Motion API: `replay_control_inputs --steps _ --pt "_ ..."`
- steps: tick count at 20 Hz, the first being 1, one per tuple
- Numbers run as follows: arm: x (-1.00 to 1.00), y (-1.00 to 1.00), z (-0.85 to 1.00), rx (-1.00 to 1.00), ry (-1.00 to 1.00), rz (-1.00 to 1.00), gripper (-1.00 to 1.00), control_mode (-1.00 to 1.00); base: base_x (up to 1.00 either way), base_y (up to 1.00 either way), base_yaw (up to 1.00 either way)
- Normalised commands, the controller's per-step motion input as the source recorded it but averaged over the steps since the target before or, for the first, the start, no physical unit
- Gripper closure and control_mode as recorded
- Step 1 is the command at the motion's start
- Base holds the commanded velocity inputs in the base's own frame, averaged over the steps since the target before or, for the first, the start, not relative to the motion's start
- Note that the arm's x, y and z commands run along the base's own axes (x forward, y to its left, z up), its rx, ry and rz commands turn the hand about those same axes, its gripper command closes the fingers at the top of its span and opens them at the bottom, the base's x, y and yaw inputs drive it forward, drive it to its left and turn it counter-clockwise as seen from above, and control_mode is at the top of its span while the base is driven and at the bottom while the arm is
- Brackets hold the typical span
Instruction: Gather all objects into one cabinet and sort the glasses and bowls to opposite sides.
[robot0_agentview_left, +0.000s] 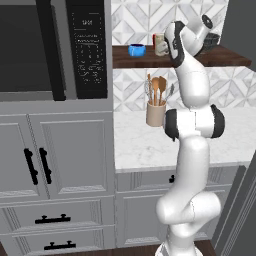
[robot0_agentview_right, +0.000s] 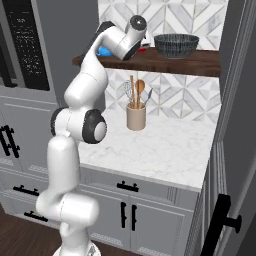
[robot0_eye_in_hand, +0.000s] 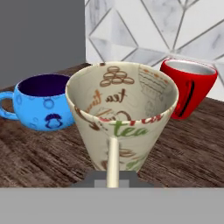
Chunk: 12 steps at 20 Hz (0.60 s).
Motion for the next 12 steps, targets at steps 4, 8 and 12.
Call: replay_control_inputs --steps 4,8,12 --pt "0.36 0.00 -0.07 0.00 0.00 0.00 -1.00 -1.00 0.00 0.00 0.00" --pt "0.20 0.00 -0.03 0.00 0.00 0.00 -1.00 -1.00 0.00 0.00 0.00" --pt "0.00 0.00 0.00 0.00 0.00 0.00 -1.00 -1.00 0.00 0.00 0.00"
